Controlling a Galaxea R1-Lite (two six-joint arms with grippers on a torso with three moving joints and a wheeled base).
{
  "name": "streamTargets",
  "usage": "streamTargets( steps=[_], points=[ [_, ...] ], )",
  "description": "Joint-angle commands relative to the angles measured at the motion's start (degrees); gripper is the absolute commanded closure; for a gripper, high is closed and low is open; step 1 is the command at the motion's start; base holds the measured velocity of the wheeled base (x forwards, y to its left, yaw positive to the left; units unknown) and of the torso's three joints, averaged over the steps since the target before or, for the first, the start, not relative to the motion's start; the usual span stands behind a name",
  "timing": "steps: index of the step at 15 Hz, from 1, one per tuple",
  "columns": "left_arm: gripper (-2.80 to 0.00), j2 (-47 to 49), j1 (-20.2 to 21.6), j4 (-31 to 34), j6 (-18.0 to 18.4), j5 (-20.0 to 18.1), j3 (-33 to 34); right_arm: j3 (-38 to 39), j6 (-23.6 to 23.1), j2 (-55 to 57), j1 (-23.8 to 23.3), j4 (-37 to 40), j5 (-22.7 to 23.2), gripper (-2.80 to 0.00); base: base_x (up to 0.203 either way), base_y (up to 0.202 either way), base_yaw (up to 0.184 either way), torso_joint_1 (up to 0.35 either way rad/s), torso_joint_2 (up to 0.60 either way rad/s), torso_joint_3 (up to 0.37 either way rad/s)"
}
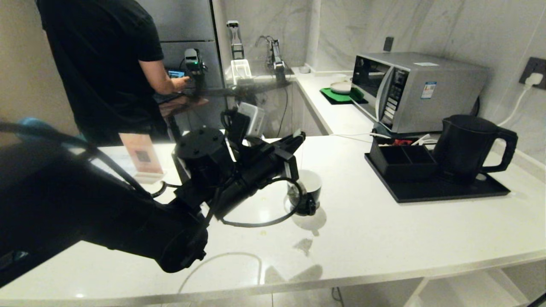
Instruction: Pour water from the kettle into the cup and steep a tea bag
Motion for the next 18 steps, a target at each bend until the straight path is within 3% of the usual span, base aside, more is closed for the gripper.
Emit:
streamTargets(
  steps=[1, 13, 18],
  points=[
    [0.00, 0.2, -0.1, -0.4, -0.1, -0.1, -0.2, 0.0, 0.0, -0.2, 0.0, 0.0, 0.0, 0.00, 0.000, 0.000, 0.000, 0.000, 0.00, 0.000],
    [0.00, 2.6, -0.2, -0.3, -0.1, 0.0, -4.5, 0.0, 0.0, -0.2, 0.0, 0.0, 0.0, 0.00, 0.000, 0.000, 0.000, 0.000, 0.00, 0.000],
    [0.00, 7.5, -0.2, -0.3, -0.5, 2.6, -11.5, 0.0, 0.0, -0.2, 0.0, 0.0, 0.0, 0.00, 0.000, 0.000, 0.000, 0.000, 0.00, 0.000]
  ],
)
